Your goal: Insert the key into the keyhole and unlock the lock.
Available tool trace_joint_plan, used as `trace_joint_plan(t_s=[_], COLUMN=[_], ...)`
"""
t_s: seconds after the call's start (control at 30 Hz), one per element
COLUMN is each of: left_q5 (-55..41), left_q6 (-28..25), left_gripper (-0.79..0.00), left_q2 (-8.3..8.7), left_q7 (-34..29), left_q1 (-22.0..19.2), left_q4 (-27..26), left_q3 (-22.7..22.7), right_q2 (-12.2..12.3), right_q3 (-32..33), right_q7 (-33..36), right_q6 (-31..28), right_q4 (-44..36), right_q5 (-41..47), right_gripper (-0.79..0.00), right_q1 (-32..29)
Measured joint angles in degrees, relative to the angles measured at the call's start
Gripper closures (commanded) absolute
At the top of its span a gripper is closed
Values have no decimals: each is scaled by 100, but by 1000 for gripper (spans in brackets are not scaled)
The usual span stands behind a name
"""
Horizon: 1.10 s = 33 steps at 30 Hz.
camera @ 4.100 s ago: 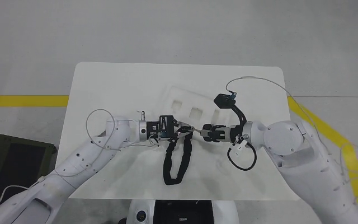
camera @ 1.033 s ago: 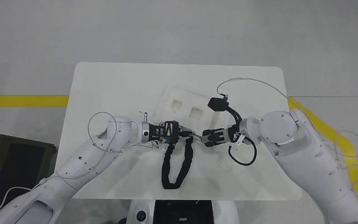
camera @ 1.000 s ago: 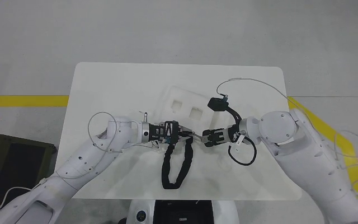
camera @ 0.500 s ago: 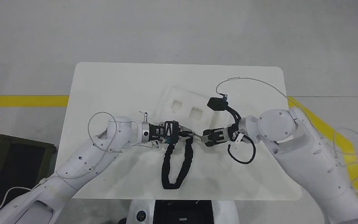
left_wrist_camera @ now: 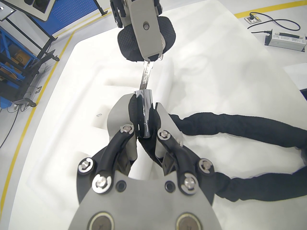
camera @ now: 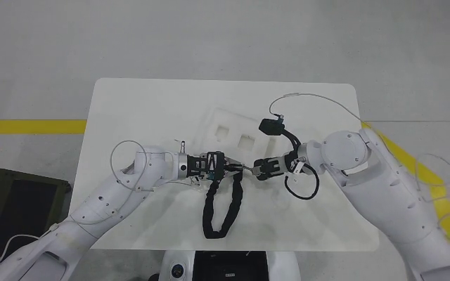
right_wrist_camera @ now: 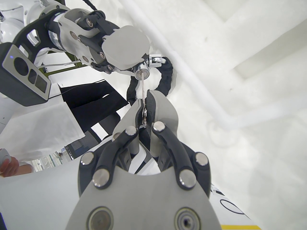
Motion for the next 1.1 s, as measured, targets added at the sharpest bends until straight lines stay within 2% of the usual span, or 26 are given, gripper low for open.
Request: trace_joint_plan(t_s=[0.5,1.1], left_q5=[13,-99], left_q6=[0,-85], left_gripper=[0,0], left_q2=[-28,-58], left_q7=[-209,-117], left_q1=[192,324], left_q4=[-218,-208], left_q3=[-128,-348], right_q2=[-12,-39], right_q3=[-86,-148], right_q7=[140,-253], right_q6=[-89,-89], right_q4=[213,222], right_q5=[75,174], right_gripper=[0,-15], right_q1=[168,97])
